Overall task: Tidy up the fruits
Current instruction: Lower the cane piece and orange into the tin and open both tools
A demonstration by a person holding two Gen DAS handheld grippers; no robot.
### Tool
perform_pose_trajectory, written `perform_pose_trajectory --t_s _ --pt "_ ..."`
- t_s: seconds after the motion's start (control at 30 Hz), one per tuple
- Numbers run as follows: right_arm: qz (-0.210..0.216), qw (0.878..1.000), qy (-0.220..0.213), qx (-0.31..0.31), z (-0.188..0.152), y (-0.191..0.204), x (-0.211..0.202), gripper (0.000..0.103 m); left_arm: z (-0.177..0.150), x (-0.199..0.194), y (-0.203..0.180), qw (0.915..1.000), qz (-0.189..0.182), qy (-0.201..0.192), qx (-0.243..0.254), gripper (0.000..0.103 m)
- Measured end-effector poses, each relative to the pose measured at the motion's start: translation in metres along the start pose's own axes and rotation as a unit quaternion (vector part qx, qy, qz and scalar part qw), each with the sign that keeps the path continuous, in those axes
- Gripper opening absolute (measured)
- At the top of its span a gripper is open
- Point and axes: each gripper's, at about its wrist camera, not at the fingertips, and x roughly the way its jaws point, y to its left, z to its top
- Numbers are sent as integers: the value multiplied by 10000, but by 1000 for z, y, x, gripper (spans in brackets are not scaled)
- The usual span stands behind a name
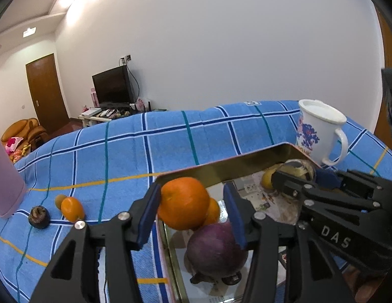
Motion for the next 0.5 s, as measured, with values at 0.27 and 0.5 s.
perform_pose_trajectory --t_s 0.27,0.5 --pt "209 9996 -128 154 2 -3 -3 46 0 -15 7 9987 323 -378 -61 81" --pt "201 9971 -655 346 5 -10 -24 68 4 -29 23 9965 308 -660 -398 103"
